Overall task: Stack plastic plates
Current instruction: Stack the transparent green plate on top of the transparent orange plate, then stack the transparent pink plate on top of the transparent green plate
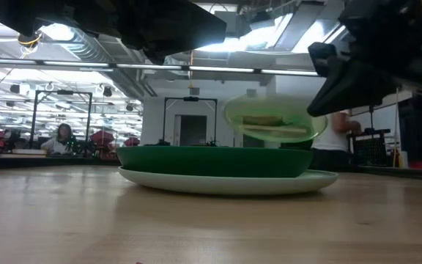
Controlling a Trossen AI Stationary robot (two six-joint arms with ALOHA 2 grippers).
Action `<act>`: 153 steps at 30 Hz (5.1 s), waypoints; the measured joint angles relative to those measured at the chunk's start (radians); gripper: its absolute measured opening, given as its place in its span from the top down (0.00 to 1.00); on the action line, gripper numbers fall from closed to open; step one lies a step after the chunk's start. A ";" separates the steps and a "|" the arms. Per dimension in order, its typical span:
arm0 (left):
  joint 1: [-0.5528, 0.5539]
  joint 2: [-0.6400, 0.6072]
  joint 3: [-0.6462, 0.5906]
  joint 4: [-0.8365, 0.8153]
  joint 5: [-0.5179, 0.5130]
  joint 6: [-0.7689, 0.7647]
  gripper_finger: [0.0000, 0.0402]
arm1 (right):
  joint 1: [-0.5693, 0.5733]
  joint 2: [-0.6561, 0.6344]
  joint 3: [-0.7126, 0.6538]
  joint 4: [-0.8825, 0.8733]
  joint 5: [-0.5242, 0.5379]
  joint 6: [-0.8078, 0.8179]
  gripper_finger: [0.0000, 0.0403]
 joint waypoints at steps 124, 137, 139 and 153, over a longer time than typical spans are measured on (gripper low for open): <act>-0.024 -0.066 -0.001 -0.069 0.003 0.015 0.79 | -0.856 0.635 0.540 -0.128 -0.323 0.581 0.69; -0.025 -0.066 -0.001 -0.064 0.004 0.015 0.79 | -0.884 0.687 0.545 -0.092 -0.348 0.577 0.69; -0.025 -0.066 -0.001 -0.064 0.004 0.015 0.79 | -0.883 0.687 0.545 -0.088 -0.344 0.574 0.69; -0.025 -0.066 -0.001 -0.065 0.004 0.016 0.79 | -0.883 0.688 0.545 -0.088 -0.369 0.545 0.98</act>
